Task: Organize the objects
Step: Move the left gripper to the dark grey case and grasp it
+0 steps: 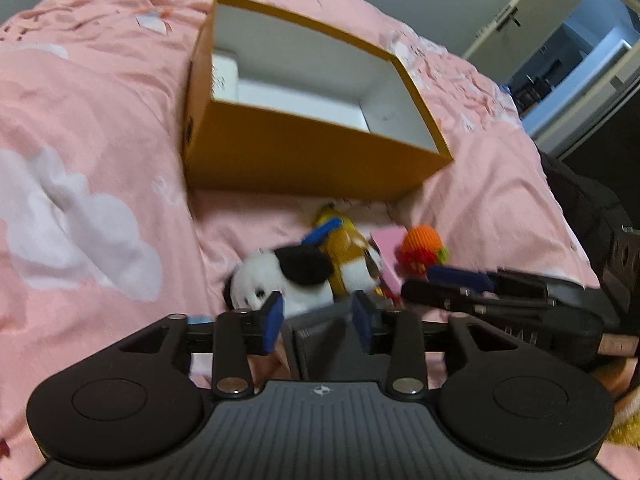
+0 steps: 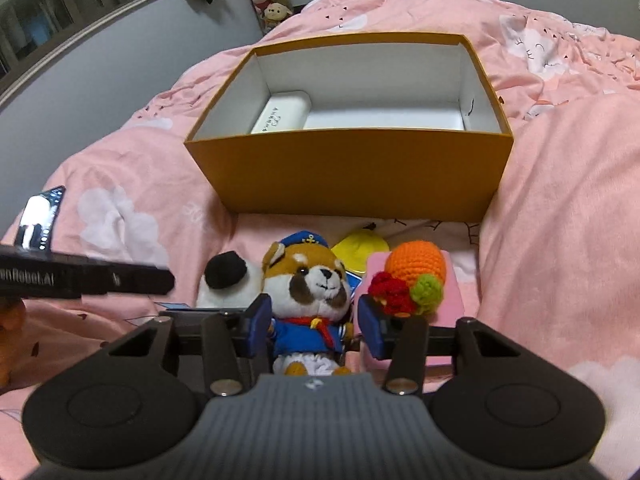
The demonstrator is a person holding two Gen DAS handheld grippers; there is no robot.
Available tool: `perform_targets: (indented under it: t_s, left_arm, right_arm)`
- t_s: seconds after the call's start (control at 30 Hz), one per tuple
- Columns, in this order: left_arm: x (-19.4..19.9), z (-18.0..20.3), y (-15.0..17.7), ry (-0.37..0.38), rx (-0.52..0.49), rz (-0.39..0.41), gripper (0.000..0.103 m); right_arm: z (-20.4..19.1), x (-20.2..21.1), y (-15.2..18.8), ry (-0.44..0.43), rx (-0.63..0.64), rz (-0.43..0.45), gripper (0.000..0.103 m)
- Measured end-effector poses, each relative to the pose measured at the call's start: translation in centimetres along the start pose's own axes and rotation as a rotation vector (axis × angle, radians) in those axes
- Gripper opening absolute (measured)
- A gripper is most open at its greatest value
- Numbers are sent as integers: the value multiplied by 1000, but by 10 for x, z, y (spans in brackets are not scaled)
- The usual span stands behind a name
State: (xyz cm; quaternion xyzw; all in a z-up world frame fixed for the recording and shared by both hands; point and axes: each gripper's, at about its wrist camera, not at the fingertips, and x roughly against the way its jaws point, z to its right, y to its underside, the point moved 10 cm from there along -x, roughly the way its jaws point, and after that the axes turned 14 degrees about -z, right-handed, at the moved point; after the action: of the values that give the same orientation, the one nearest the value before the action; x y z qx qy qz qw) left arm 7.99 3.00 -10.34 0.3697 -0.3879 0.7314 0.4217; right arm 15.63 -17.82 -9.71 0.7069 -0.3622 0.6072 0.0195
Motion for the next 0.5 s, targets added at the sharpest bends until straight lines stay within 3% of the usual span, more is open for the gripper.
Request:
perform_targets:
  t_s: [0.27,0.5]
  left_arm:
    - [-3,-9,5,5,57,-15,55]
    - [-10,-3,10,14,25,-49,59]
  right_arm:
    - [-2,-8,9,16,9,-47,40]
    - [-1,-13,16,6,1,-90,40]
